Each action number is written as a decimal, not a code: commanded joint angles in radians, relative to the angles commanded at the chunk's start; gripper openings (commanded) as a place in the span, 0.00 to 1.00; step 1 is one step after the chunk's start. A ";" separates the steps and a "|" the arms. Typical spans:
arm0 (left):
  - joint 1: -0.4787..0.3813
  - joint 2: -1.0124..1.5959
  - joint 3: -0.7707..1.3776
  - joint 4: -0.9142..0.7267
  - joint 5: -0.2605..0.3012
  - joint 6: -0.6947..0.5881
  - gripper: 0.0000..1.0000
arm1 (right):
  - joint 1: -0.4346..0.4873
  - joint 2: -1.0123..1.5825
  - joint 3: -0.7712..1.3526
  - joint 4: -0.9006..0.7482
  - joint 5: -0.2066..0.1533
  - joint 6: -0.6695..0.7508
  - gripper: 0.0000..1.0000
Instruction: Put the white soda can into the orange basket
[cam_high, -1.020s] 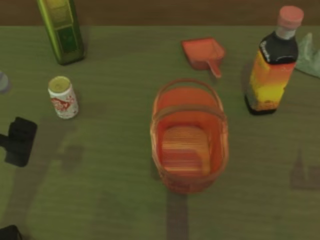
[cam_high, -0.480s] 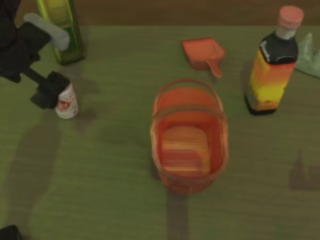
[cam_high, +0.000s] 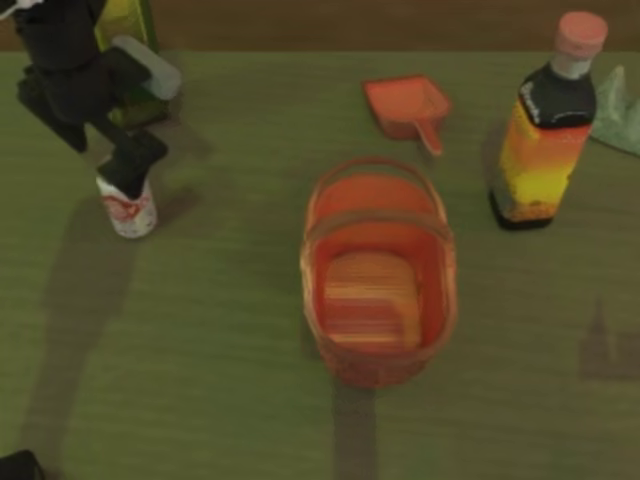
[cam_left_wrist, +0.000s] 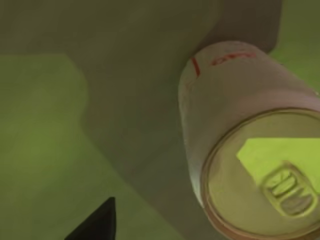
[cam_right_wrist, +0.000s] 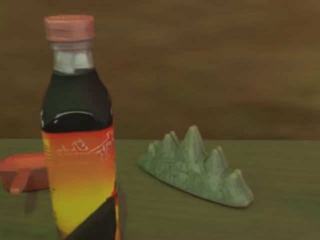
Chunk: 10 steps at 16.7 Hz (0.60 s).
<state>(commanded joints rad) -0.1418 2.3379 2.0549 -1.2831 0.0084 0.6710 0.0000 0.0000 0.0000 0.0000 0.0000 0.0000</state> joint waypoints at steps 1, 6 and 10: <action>0.001 0.025 0.028 -0.006 -0.002 0.007 1.00 | 0.000 0.000 0.000 0.000 0.000 0.000 1.00; 0.002 0.048 0.055 -0.011 -0.004 0.014 1.00 | 0.000 0.000 0.000 0.000 0.000 0.000 1.00; 0.001 0.049 0.035 0.009 -0.004 0.013 1.00 | 0.000 0.000 0.000 0.000 0.000 0.000 1.00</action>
<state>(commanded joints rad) -0.1406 2.3869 2.0900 -1.2744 0.0049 0.6844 0.0000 0.0000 0.0000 0.0000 0.0000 0.0000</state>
